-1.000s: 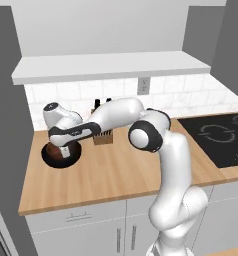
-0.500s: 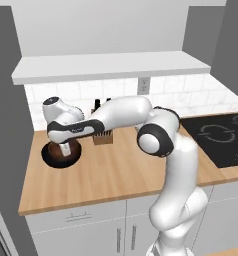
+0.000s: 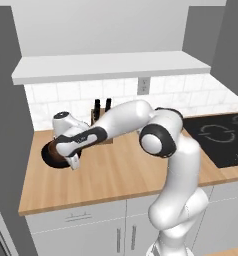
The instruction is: Pick up the bowls on the counter and stack them on top of one another in the open cabinet. Place the smaller bowl on top of the larger bowl.
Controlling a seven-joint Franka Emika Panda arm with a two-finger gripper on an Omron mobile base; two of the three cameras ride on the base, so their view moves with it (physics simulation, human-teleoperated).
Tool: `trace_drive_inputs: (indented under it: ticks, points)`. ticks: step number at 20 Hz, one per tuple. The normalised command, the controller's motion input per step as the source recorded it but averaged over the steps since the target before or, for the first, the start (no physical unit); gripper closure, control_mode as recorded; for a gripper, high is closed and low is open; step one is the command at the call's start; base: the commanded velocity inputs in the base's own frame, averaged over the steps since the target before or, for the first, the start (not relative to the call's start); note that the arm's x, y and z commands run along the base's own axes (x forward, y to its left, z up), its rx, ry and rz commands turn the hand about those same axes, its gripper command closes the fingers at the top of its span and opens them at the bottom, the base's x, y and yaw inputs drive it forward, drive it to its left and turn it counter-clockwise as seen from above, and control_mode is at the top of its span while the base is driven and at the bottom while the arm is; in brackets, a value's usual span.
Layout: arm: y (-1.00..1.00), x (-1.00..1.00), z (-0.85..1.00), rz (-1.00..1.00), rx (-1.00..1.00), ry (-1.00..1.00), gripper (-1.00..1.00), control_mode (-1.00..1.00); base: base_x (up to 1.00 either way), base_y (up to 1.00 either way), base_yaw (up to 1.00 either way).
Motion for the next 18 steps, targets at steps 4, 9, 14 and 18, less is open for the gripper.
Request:
trace_drive_inputs:
  ticks: [4,9,14,18]
  points:
    - [0.24,0.0,-0.16,0.0,-0.12,-0.1,-1.0,-1.0,0.0,0.0,0.0]
    - [0.17,0.0,0.0,-0.16,-0.08,-0.13,-1.0,-1.0,0.0,0.0,0.0]
    - [0.09,0.07,0.0,-0.11,-0.04,-0.04,-1.0,-1.0,0.0,0.0,0.0]
    - [0.0,0.14,0.0,-0.01,0.0,0.0,-1.0,-1.0,0.0,0.0,0.0]
